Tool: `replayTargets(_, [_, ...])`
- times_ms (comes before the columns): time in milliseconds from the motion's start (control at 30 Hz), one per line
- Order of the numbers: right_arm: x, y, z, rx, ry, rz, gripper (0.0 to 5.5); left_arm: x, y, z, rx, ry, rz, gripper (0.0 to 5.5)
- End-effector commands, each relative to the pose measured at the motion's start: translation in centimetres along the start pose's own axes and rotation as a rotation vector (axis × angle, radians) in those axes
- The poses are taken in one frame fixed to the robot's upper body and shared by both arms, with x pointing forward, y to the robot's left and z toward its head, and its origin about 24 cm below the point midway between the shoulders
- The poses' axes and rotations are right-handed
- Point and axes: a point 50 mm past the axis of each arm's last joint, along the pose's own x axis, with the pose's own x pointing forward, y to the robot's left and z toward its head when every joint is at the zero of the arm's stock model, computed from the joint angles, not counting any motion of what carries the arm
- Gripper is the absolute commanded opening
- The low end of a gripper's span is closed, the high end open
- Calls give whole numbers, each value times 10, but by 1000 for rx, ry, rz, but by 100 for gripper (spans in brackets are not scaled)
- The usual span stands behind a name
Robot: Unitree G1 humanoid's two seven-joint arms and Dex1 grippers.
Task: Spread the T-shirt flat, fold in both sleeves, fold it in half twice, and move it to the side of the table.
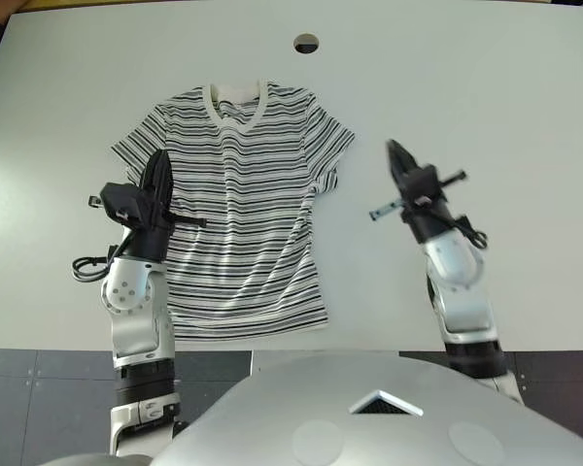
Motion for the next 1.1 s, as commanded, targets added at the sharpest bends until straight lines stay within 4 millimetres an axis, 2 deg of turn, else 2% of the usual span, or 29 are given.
replayTargets(33, [31,14,-4,42,67,137,10,25,5,9,34,10,-29,13])
replayTargets(200, [67,31,-6,67,158,281,10,37,8,5,10,34,-14,13])
replayTargets(300, [76,35,-16,104,251,342,10,38,6,1,5,46,-15,13])
replayTargets(400, [75,32,-33,127,379,400,10,40,3,0,-3,45,-13,13])
replayTargets(500, [64,18,-53,67,502,436,10,42,-2,-3,-18,49,-12,13])
replayTargets(667, [28,-34,-76,-68,628,386,10,41,-4,-3,-33,49,-6,13])
replayTargets(833, [-22,-89,-92,-177,744,315,10,40,-5,0,-50,41,0,13])
replayTargets(967, [-35,-112,-93,-208,753,240,10,39,-5,-3,-63,50,6,13])
replayTargets(1033, [-21,-112,-75,-236,579,179,10,41,-6,-5,-69,56,-1,13])
replayTargets(1100, [-3,-107,-40,-187,299,120,10,43,-10,-7,-71,66,-20,13])
